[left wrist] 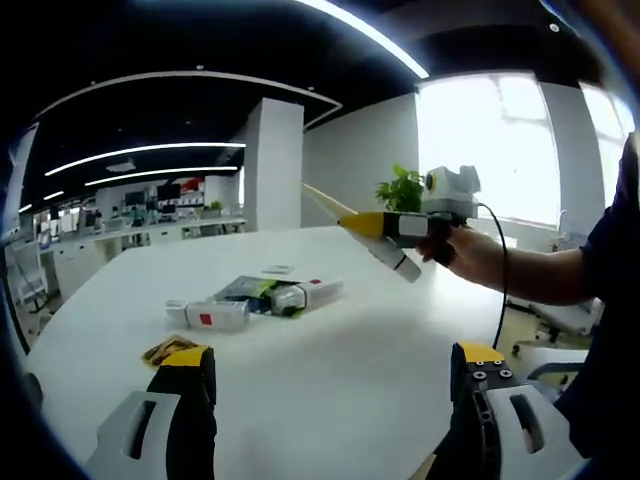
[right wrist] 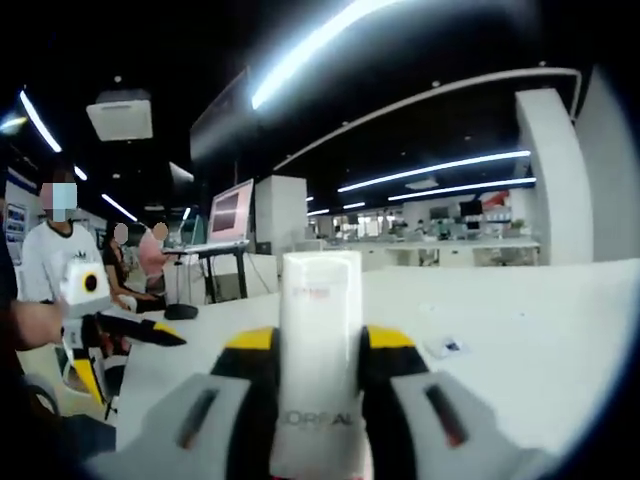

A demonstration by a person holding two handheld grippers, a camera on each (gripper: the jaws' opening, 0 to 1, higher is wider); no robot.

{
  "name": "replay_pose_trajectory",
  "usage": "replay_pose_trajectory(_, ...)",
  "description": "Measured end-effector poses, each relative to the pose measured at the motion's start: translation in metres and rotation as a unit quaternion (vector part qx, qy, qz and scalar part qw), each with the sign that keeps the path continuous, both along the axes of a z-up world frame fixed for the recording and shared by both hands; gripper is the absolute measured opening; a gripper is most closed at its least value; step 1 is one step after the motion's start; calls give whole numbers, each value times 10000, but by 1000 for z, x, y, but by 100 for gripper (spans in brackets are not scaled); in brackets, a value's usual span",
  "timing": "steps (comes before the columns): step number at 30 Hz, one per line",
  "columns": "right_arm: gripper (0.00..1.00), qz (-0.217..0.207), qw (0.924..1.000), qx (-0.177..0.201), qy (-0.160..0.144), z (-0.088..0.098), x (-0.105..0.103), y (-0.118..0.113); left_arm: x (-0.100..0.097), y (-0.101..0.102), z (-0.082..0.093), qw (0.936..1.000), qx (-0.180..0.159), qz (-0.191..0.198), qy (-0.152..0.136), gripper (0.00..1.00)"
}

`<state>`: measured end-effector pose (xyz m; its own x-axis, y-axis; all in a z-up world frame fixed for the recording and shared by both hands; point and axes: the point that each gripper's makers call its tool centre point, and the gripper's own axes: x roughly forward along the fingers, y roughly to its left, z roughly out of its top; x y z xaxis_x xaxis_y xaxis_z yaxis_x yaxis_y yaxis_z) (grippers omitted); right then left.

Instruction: Arrange the skincare products in the storage area until every visible bottle or jar stands upright without overlapping.

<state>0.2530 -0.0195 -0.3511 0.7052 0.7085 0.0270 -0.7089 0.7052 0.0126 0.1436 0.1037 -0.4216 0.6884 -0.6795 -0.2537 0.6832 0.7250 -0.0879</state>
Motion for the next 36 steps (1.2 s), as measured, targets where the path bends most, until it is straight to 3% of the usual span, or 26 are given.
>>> replay_pose_trajectory(14,30,-62,10000,72,19,-6,-5,-7,5,-19,22,9989,-437,-146,28,100)
replay_pose_trajectory(22,30,-112,9999,118,29,-10,-8,-10,11,-31,34,9985,-491,-248,-56,100)
replay_pose_trajectory(26,30,-119,9998,138,58,-13,-11,-11,14,-37,39,9977,-589,-323,-42,90)
replay_pose_trajectory(36,30,-139,9997,191,78,-15,-18,-11,28,-52,53,9963,-739,-427,-98,90)
